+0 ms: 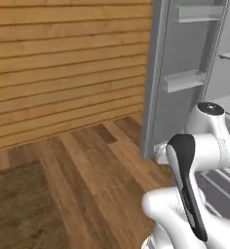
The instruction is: Take the strawberry from the fridge and place it on top of the pancake, located on the dining counter.
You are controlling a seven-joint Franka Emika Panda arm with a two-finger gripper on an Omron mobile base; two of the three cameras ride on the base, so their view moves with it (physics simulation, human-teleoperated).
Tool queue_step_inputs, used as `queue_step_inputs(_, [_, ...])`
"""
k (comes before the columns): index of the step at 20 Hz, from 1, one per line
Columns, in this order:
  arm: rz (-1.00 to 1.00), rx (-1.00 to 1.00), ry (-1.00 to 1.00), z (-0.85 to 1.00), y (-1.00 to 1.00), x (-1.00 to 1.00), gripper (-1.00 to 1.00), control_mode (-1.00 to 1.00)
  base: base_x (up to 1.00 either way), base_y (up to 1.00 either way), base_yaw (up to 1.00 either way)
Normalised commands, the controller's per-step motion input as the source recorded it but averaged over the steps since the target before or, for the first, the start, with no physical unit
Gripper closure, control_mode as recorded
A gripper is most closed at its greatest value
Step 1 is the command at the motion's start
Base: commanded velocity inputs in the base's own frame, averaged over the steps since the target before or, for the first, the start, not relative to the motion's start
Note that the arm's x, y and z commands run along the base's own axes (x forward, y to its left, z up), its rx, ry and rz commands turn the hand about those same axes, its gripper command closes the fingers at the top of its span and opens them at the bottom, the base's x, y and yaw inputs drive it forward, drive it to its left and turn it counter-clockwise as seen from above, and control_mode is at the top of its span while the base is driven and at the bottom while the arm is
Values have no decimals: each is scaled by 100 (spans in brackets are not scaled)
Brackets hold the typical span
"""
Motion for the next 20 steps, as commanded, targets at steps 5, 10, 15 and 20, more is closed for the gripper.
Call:
queue_step_inputs(5, [0,0,0,0,0,0,100,100,-22,40,66])
queue_step_inputs(10, [0,0,0,0,0,0,100,100,28,35,23])
queue_step_inputs(15, [0,0,0,0,0,0,100,100,97,47,-3])
queue_step_inputs(20, [0,0,0,0,0,0,100,100,100,40,-7])
